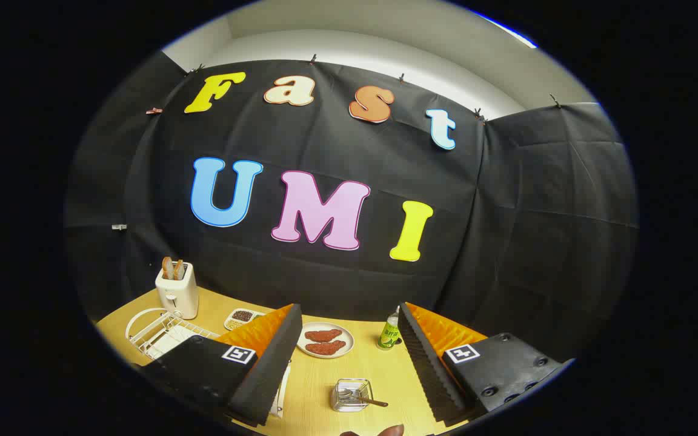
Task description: Take the plate from the dish rack, then take the spoon from the basket and place it into the plate.
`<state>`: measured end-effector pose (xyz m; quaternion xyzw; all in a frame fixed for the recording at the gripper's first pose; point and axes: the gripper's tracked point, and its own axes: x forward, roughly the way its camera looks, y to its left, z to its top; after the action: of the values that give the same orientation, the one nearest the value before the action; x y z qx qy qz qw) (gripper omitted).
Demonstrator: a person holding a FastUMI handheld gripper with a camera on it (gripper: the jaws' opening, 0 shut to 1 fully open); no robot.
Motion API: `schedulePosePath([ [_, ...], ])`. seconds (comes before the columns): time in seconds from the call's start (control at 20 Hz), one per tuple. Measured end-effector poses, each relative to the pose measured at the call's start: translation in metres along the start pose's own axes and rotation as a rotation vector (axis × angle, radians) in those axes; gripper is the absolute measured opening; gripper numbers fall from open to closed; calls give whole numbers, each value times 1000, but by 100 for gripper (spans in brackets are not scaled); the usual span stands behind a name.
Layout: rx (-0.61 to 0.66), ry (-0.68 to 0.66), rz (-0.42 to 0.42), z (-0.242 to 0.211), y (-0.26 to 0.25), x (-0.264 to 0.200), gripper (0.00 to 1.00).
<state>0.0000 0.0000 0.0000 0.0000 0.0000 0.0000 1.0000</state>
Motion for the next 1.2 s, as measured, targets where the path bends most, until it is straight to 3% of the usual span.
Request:
schedulePosePath([
  [1.2, -1, 9, 13, -1, 2, -7, 97],
])
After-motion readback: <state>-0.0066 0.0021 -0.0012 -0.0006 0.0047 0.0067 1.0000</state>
